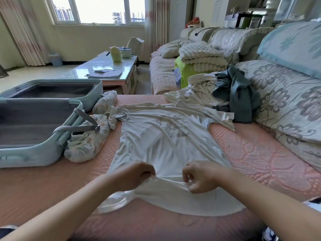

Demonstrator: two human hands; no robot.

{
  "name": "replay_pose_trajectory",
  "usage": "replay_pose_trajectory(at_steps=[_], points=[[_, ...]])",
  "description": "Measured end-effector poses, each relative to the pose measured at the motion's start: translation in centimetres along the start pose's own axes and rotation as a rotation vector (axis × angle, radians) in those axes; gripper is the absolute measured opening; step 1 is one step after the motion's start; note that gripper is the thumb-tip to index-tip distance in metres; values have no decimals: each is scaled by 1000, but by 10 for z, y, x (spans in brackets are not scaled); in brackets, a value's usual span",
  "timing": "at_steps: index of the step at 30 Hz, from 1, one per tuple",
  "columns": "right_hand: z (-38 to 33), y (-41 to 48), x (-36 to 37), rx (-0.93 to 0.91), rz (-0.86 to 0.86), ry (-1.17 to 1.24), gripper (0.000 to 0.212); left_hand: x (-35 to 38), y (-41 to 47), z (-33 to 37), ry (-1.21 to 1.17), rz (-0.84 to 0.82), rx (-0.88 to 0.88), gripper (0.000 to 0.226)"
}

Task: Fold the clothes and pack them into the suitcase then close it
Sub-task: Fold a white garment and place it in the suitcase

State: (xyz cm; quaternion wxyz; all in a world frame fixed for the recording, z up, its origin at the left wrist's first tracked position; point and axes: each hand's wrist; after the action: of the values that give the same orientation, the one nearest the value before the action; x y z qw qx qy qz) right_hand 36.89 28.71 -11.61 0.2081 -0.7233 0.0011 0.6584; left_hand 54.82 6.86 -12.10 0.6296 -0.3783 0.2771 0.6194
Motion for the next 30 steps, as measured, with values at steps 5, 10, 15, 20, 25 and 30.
replay_pose_trajectory(at_steps=[5, 10, 15, 20, 25, 30], points=[[-4, -5, 4, -29, -89, -15, 53, -23, -23, -14, 209, -439, -331, 18], [-9, -10, 14, -64, -81, -71, 63, -1, -22, 7, 322, -261, -122, 47], [-14, -17, 25, -78, 13, -199, 54, 30, -10, 3, 463, -203, 87, 41], [-4, -15, 26, -28, 103, -73, 13, 16, -3, -4, 281, -221, 11, 16], [4, -14, 17, 28, -15, 80, 8, 19, 3, 4, 350, -215, -156, 18], [20, -1, -23, 177, 250, -137, 19, -25, 24, 16, 552, 99, -198, 28]])
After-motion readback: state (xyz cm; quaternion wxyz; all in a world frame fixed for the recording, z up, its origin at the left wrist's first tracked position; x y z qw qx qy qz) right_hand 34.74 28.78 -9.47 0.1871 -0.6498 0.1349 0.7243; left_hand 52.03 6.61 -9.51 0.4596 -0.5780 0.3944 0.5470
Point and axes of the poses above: each hand's wrist, its own y-axis towards the middle knuckle, its own x-axis out of the palm, z = x × y, and after that the axes turned 8 degrees about -y, right-handed
